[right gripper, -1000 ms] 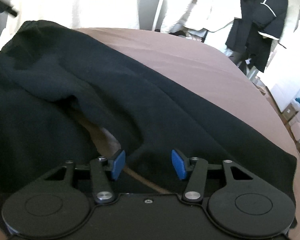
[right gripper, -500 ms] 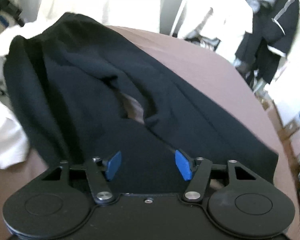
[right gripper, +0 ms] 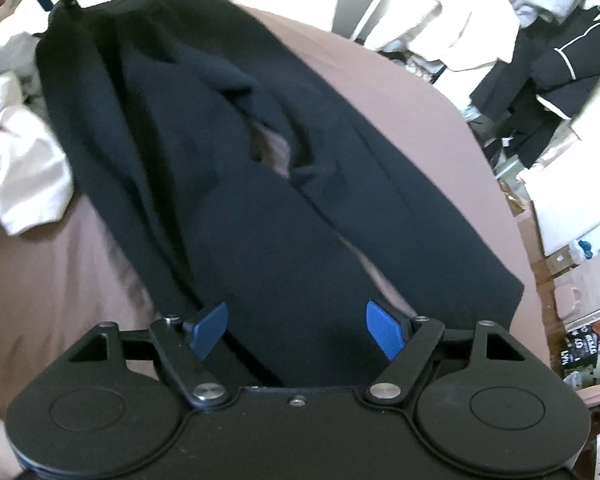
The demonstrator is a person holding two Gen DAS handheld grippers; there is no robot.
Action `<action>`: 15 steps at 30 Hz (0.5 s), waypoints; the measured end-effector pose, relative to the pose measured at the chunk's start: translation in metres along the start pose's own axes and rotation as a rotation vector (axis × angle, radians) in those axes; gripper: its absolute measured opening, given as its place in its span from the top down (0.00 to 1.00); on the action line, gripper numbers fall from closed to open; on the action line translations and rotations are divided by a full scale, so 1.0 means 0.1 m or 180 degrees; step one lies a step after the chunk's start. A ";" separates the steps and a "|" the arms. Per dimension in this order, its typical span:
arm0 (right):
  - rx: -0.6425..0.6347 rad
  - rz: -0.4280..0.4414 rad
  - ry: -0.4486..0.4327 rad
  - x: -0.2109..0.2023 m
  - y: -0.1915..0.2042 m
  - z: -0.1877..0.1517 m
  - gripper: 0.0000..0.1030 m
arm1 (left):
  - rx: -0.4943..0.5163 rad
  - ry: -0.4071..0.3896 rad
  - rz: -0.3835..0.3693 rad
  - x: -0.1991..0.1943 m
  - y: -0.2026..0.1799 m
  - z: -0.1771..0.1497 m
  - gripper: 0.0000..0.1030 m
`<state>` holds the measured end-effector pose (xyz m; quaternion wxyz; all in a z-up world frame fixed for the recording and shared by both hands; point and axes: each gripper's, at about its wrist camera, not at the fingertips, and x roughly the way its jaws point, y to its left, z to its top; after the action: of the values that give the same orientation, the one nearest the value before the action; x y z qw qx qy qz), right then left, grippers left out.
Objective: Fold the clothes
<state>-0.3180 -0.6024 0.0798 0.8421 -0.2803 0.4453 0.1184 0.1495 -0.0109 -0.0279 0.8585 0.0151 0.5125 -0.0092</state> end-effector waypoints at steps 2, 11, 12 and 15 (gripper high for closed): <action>0.0004 0.0024 0.0036 0.02 0.01 -0.08 0.22 | -0.0001 0.0025 0.0144 0.03 0.00 -0.01 0.11; 0.1400 0.0366 0.0330 0.19 -0.58 -0.50 0.21 | -0.0328 -0.0329 0.0367 -0.35 0.27 0.05 0.11; 0.1565 0.0469 0.0269 0.16 -0.67 -0.56 0.21 | -0.0361 -0.0497 0.0316 -0.49 0.31 0.06 0.11; 0.1977 0.0643 0.0074 0.05 -0.90 -0.73 0.21 | -0.0491 -0.0727 0.0001 -0.73 0.44 0.07 0.08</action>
<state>-0.3249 -0.7180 0.0763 0.8662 0.0343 0.4953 0.0566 0.1226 0.0333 0.0404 0.9099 -0.0520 0.4106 0.0286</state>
